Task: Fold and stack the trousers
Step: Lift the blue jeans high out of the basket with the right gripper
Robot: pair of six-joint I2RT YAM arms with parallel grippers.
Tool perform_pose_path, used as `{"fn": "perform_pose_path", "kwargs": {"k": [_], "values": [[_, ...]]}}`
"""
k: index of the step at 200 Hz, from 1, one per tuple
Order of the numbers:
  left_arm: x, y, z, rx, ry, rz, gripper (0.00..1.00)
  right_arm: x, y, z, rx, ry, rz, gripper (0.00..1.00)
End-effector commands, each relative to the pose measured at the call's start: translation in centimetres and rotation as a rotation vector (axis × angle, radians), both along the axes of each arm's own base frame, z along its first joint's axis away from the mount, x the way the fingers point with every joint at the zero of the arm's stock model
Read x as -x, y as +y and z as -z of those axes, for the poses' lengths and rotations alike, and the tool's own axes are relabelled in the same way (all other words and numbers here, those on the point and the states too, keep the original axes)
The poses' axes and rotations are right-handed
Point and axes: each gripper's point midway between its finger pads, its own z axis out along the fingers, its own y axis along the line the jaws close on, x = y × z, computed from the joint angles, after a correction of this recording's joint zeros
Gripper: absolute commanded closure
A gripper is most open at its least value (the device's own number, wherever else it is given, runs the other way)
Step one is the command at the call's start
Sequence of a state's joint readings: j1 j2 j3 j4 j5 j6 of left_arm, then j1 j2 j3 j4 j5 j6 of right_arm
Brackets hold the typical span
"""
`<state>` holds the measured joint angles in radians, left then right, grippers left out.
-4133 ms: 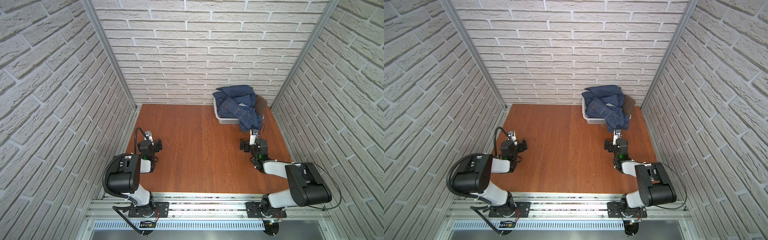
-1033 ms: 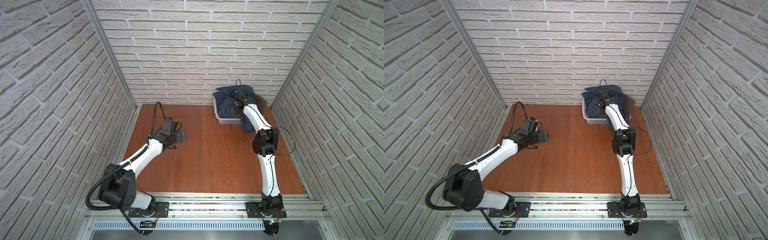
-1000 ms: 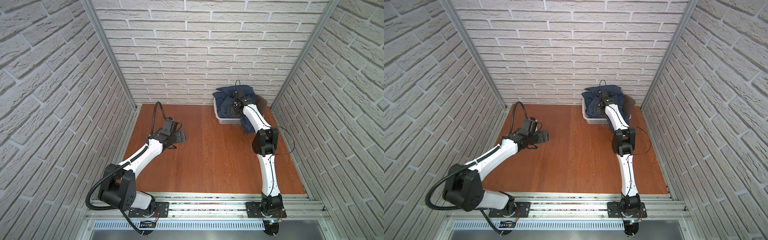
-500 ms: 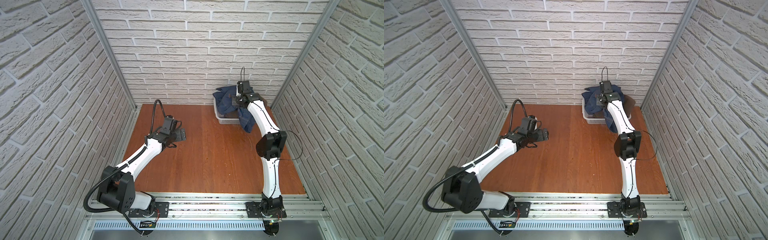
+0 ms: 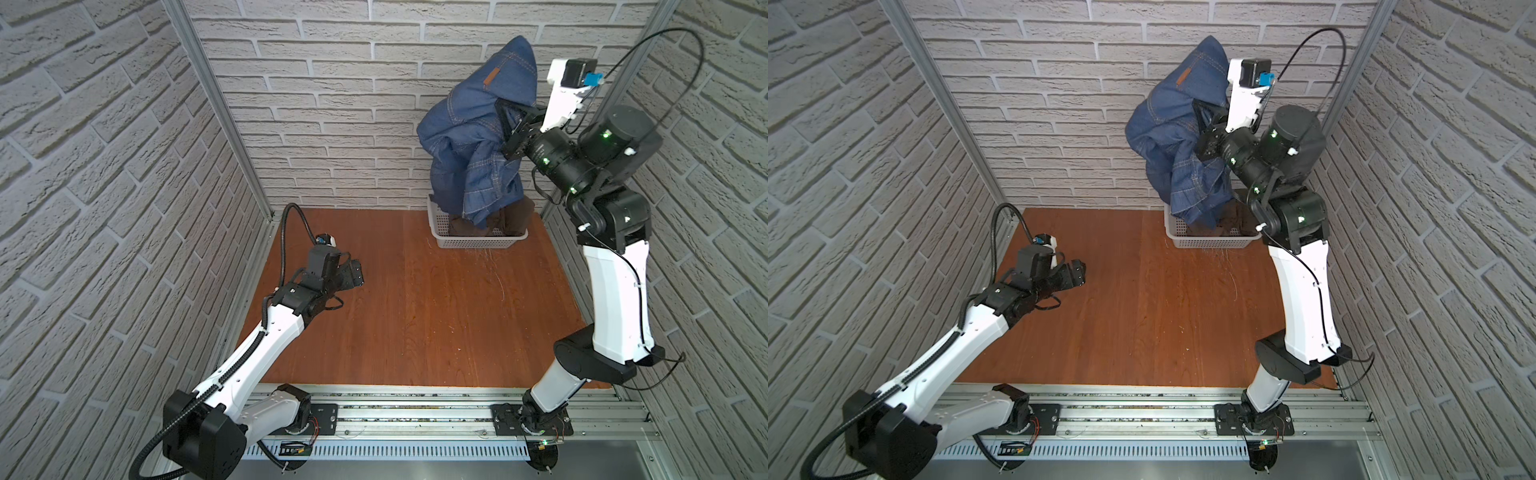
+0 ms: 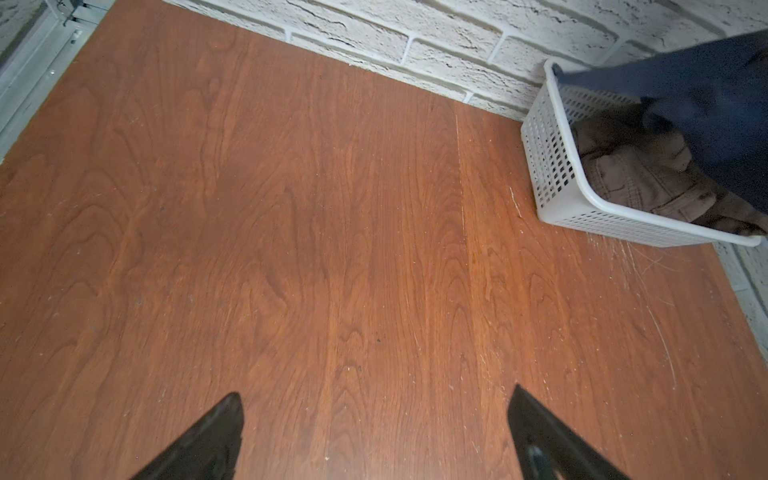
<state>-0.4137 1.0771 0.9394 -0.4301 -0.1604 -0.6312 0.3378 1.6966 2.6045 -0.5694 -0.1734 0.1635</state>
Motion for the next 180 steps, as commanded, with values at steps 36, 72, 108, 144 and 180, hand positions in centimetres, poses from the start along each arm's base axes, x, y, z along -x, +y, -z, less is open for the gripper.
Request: {"fn": "perform_pose_path", "kwargs": {"k": [36, 72, 108, 144, 180], "values": [[3.2, 2.5, -1.3, 0.009, -0.061, -0.067, 0.02, -0.4, 8.1, 2.4, -0.003, 0.049, -0.306, 0.94], [4.1, 1.9, -2.0, 0.072, -0.118, -0.024, 0.02, 2.3, 10.4, -1.9, -0.158, -0.059, -0.512, 0.94], [4.5, 1.3, -3.1, 0.14, -0.216, 0.014, 0.05, 8.0, 11.7, -7.5, -0.31, -0.245, -0.692, 0.94], [5.5, 1.6, -5.5, 0.177, -0.33, 0.025, 0.04, 12.9, 10.5, -10.4, -0.362, -0.353, -0.767, 0.94], [5.8, 2.4, -6.0, 0.174, -0.362, -0.008, 0.02, 12.9, 9.7, -8.9, -0.249, -0.306, -0.65, 0.94]]}}
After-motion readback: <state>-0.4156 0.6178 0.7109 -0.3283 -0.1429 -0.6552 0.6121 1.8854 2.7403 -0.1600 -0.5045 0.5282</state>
